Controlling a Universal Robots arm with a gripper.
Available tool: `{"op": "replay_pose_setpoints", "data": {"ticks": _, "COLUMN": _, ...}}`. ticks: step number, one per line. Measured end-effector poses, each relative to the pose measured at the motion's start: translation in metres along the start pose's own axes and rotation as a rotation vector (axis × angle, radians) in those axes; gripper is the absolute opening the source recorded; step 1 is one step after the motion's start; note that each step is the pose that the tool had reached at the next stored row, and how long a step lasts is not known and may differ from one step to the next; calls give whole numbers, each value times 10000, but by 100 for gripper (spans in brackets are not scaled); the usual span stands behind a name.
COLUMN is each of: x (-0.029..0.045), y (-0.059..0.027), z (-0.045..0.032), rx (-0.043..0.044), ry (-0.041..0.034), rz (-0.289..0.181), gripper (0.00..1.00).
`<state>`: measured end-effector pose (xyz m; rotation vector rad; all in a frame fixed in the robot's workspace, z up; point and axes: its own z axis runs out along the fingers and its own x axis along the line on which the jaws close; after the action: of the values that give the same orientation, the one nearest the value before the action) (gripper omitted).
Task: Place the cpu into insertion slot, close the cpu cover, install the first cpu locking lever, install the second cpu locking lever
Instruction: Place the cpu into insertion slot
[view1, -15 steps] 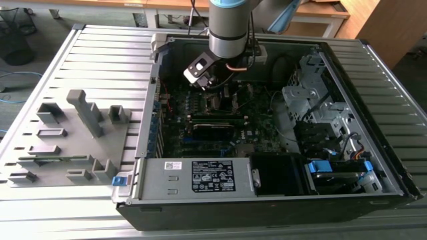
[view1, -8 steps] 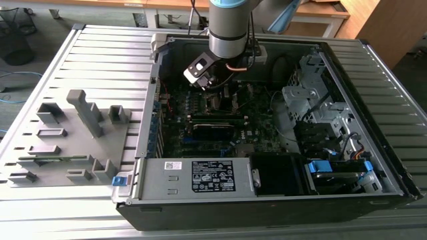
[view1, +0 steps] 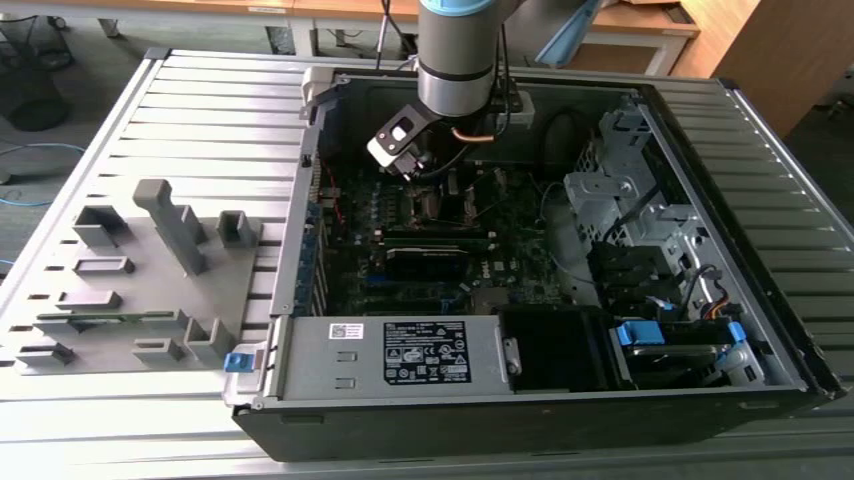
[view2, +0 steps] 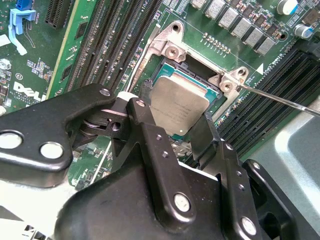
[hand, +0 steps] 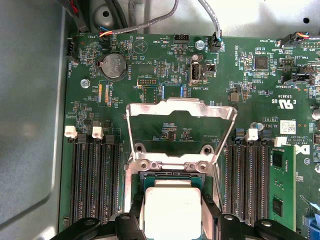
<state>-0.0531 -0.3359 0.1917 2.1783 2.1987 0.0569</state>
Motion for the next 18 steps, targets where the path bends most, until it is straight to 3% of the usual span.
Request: {"op": "replay_pose_setpoints", "data": {"ticks": 18, "x": 1, "y": 2, "z": -2, "rx": -6, "ry": 6, "rz": -2, "gripper": 54}}
